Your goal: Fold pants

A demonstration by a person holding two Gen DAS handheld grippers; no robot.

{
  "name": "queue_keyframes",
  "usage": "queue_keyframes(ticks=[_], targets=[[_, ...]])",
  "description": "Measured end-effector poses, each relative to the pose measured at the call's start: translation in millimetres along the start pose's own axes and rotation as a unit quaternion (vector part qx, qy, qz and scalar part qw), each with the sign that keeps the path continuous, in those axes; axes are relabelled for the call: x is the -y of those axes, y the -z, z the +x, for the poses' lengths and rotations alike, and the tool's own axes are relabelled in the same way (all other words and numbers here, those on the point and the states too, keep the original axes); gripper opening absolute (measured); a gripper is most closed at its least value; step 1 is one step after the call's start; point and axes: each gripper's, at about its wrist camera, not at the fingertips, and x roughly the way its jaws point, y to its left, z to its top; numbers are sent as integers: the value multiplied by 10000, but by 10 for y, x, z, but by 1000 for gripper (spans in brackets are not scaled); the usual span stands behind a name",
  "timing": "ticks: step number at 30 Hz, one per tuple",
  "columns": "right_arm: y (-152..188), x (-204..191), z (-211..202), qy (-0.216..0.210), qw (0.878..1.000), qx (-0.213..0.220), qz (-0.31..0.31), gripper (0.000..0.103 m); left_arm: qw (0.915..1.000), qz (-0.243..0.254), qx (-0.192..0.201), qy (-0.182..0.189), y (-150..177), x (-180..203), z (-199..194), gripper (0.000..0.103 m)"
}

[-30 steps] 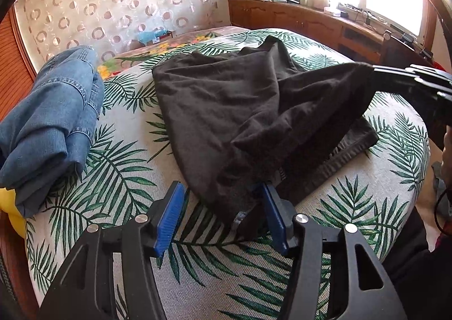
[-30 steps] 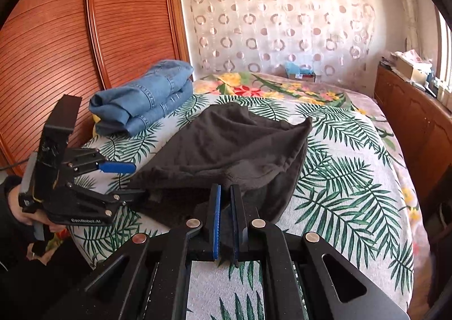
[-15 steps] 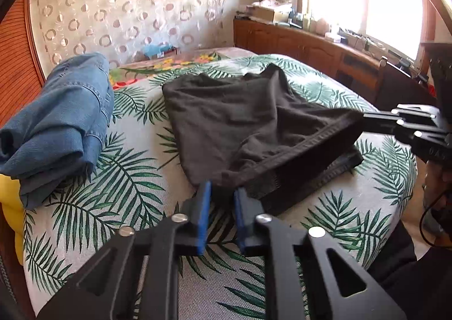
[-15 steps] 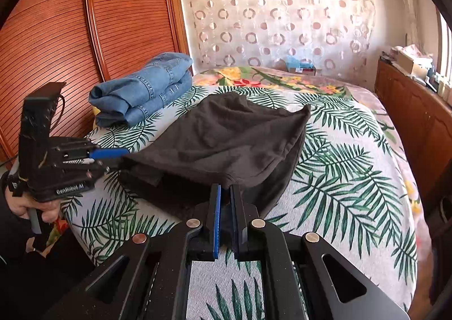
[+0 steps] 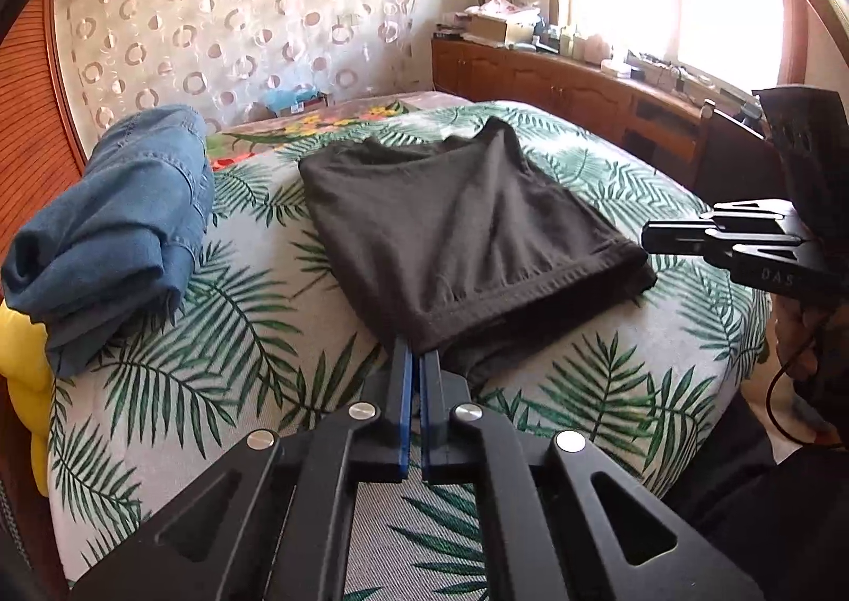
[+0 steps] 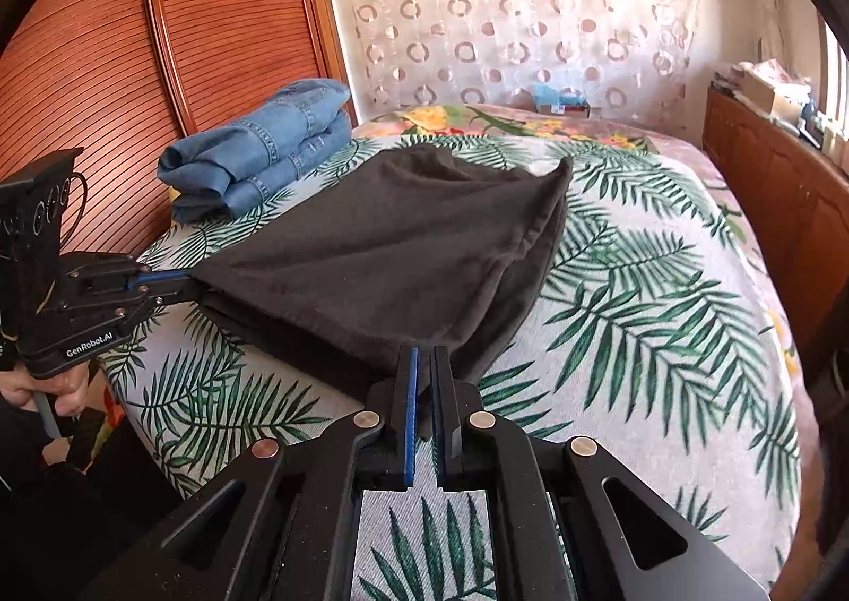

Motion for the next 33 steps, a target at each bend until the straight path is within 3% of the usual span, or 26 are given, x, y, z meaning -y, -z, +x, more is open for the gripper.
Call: queue_keyframes(ticks=[5, 11, 17, 19, 20, 26, 33], targets=[[10, 2, 84, 45, 10000, -56, 37, 6, 10000, 43, -24, 12, 40, 45, -2, 3], [29, -61, 51, 1, 10000, -41, -55, 26, 9999, 48, -116, -8, 60, 55, 30, 3], [50, -129, 168, 256, 9991, -219, -253, 27, 9999, 85, -125, 20, 64, 91, 31, 3], [42, -126, 173, 258, 9993, -169, -207, 20, 9999, 117, -120, 3, 53, 100, 22, 3], [41, -127, 154, 252, 9994, -117, -192, 2, 9998, 135, -123, -8, 51, 105, 21, 3], [65, -116, -99, 224, 9995, 120, -190, 2, 9997, 160, -156, 16, 65, 108, 32, 3], [181, -89, -41, 271, 9993, -155, -184, 2, 9995, 189, -254, 15, 87, 129, 87, 3]])
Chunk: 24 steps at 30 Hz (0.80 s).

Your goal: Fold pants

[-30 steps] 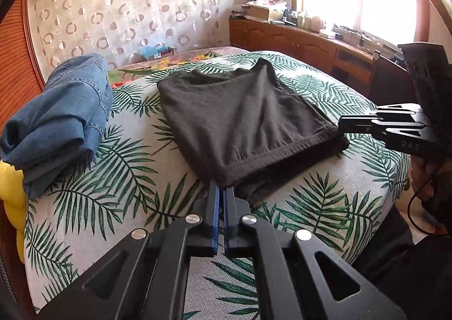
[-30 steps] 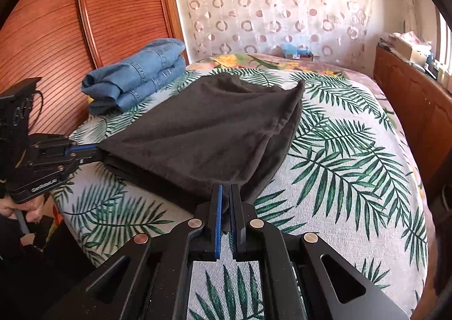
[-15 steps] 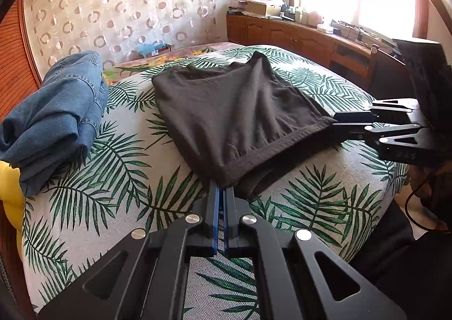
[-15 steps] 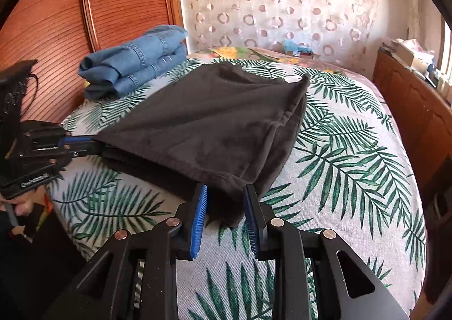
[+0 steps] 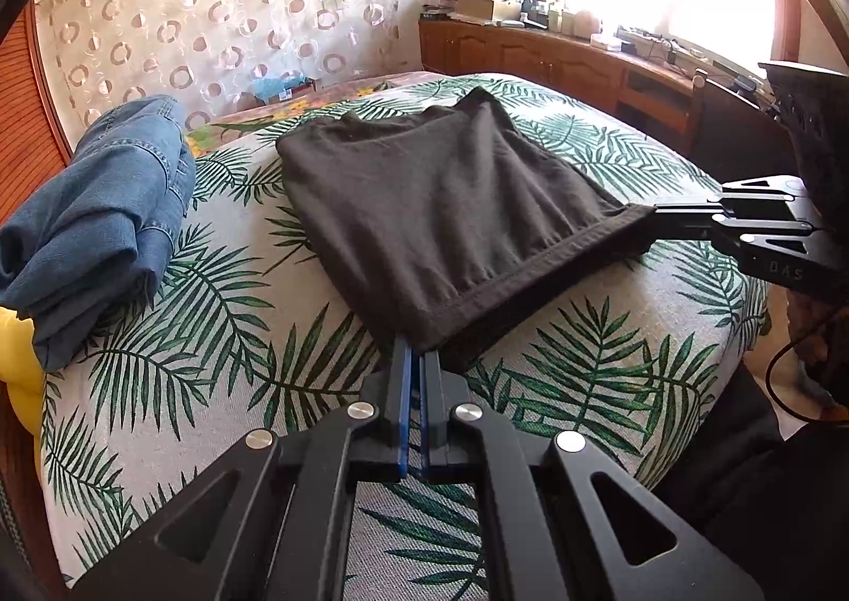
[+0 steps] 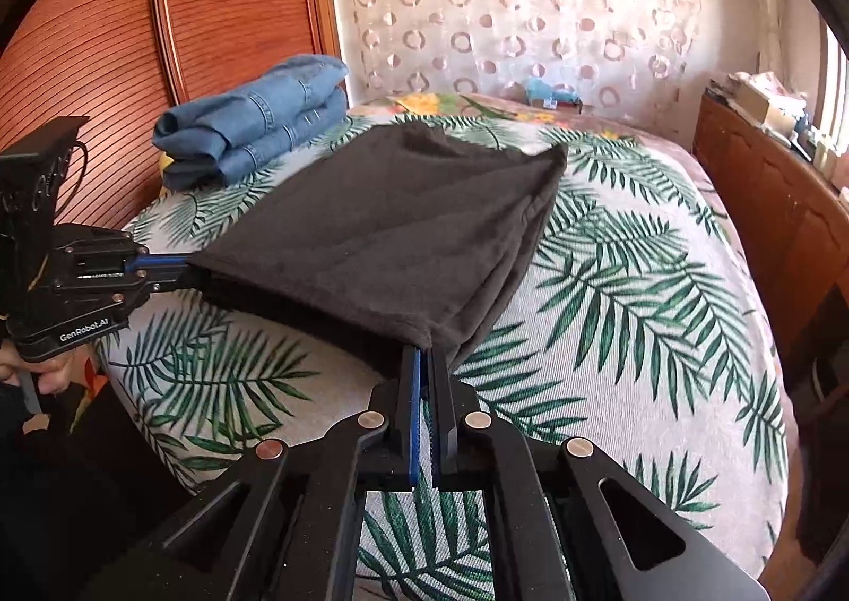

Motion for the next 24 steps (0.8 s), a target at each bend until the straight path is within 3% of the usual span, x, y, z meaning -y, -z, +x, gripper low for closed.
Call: queue_keyframes(ticks=[11, 14, 16, 20, 22, 24], targets=[[-11, 74, -91, -65, 9999, 25, 141, 2, 9997, -195, 105, 99, -37, -43, -170, 3], [-5, 99, -133, -19, 9998, -29, 208, 2, 9996, -241, 153, 55, -71, -73, -213, 11], [-13, 94, -187, -35, 9998, 8, 211, 2, 9994, -288, 167, 18, -98, -106, -216, 18], [-56, 81, -299, -44, 9997, 132, 182, 3, 9990, -412, 184, -35, -149, -183, -172, 46], [-71, 74, -350, -76, 9997, 167, 137, 3, 9986, -485, 189, -24, -177, -218, -146, 54], [-74, 66, -379, -54, 9998, 147, 86, 4, 9984, -525, 222, -42, -208, -241, -126, 75]])
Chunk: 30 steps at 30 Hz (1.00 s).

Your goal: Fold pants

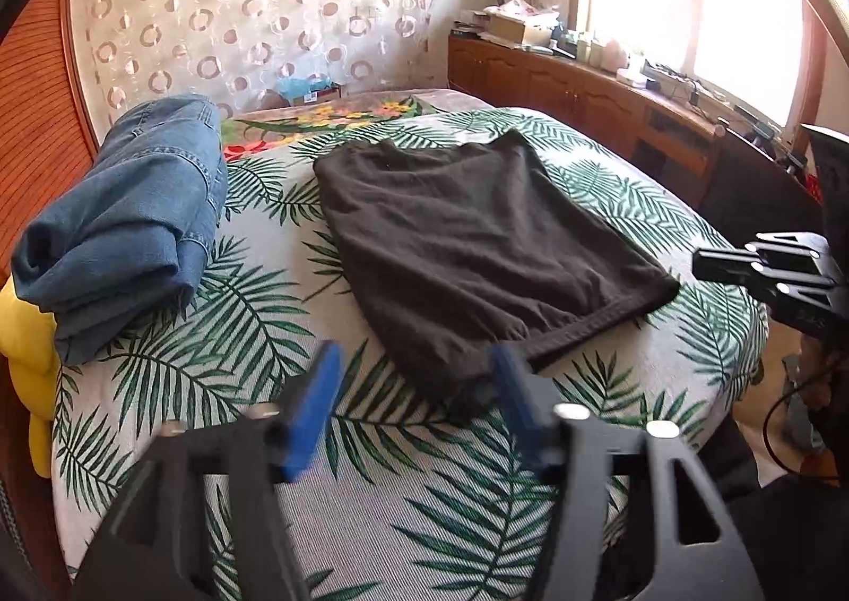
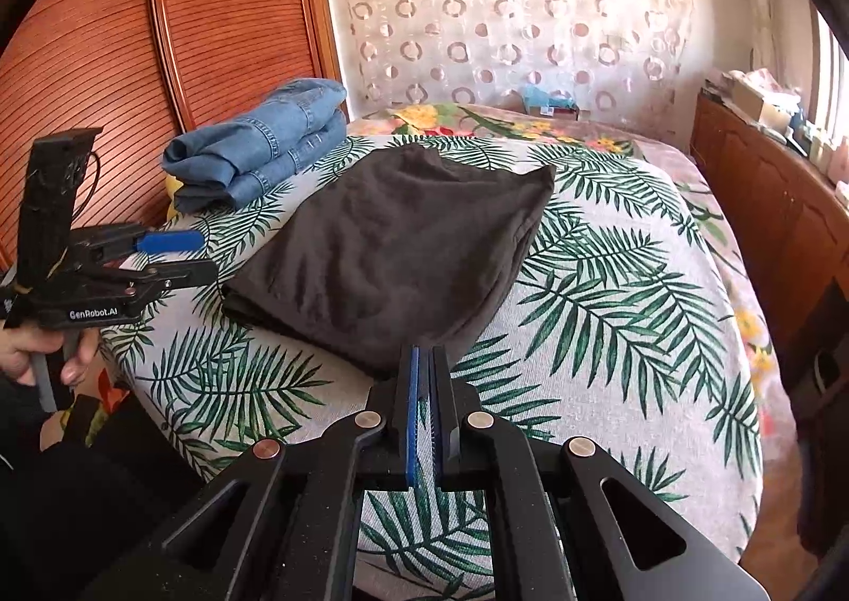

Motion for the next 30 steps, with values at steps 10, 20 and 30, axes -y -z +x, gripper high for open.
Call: queue_keyframes(ticks=[10, 20, 30], targets=[[-167, 163, 192, 191, 9998, 34, 29, 23, 9997, -215, -81, -53, -159, -86, 267, 77], [-777, 569, 858, 254, 9995, -106, 123, 23, 9988, -406, -246, -140, -167, -191, 504, 77], [-1144, 965, 1694, 463, 9951, -581, 657, 24, 9979, -546, -317, -139, -123, -242, 619, 77]])
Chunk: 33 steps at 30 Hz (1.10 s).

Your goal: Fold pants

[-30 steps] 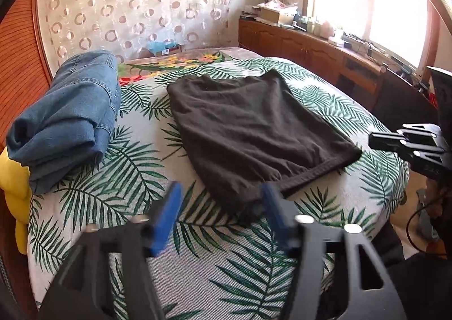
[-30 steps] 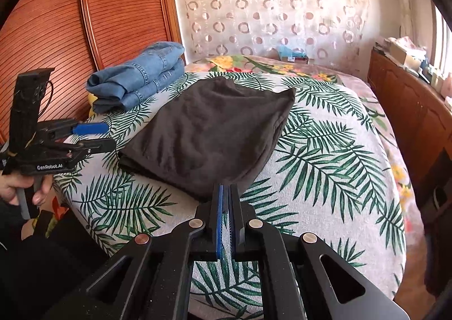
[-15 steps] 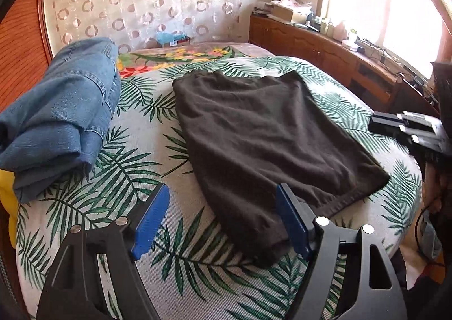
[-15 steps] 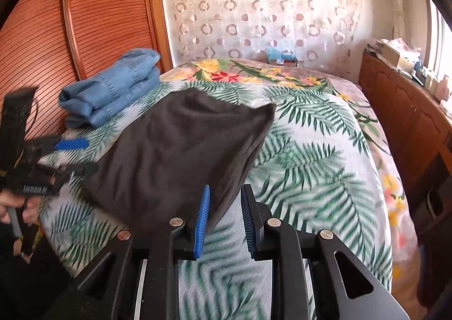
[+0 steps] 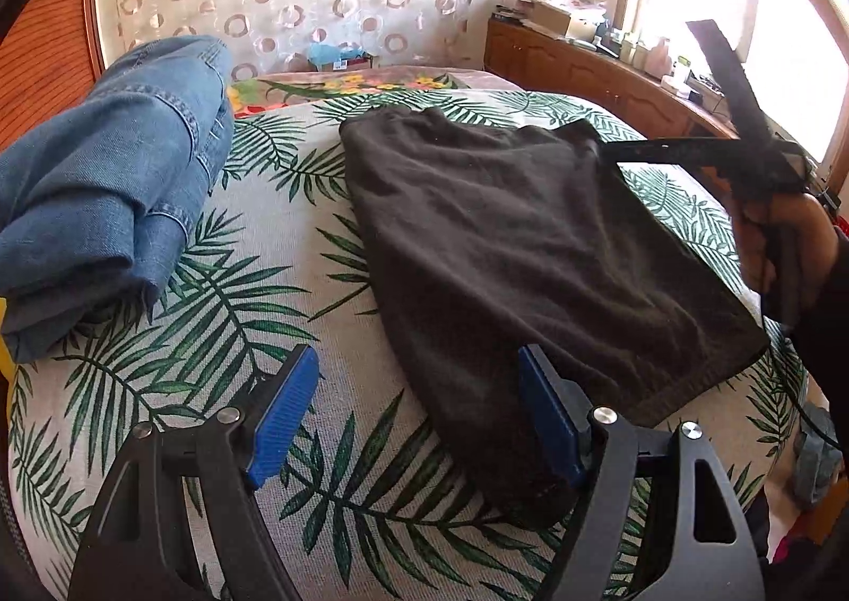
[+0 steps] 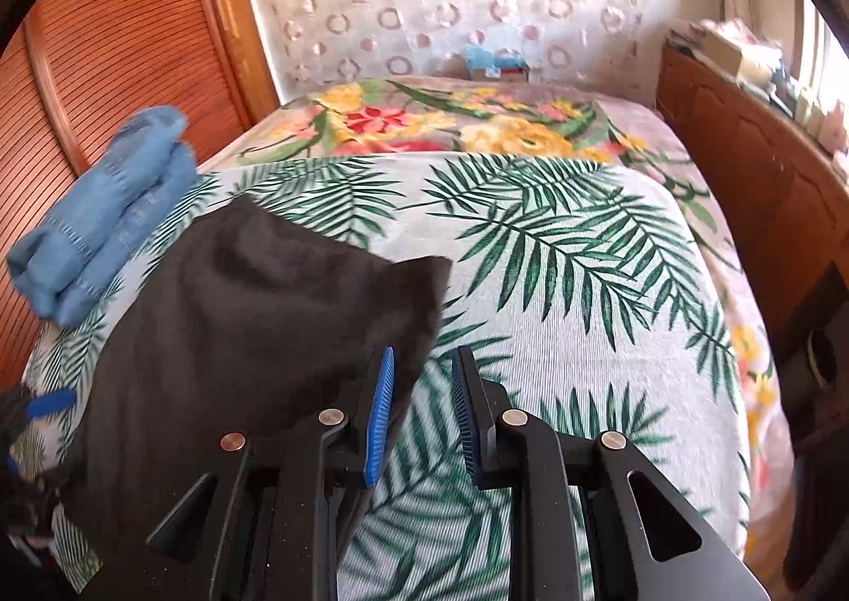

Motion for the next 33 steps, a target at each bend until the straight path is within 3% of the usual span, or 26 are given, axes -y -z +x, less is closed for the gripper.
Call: queue_keyframes(ticks=[5, 6, 8, 12, 17, 22, 26, 29, 33], targets=[[-134, 13, 182, -87, 9999, -73, 126, 23, 10000, -41, -24, 35, 1, -11, 9, 77], [-164, 14, 203, -139, 9998, -63, 137, 10, 10000, -62, -32, 35, 4, -16, 12, 77], [-185, -2, 225, -280, 9996, -55, 71, 4, 10000, -61, -39, -1, 5, -12, 18, 77], [-242, -34, 211, 209, 9996, 124, -113, 3, 10000, 38, -70, -60, 15, 34, 29, 77], [-239, -159, 298, 420, 9989, 32, -222, 3, 9999, 66, -76, -109, 24, 40, 32, 77], [-198, -263, 166, 355, 9987, 49, -367, 10, 9999, 53, -97, -118, 12, 35, 38, 77], [-59, -378, -126, 190, 9978, 205, -598, 29, 9998, 73, -104, -142, 11, 42, 40, 77], [146, -461, -355, -28, 9972, 310, -678, 38, 9998, 86, -109, -157, 15, 47, 42, 77], [426, -520, -552, -167, 9964, 315, -766, 41, 9998, 91, -116, -161, 17, 48, 47, 78]])
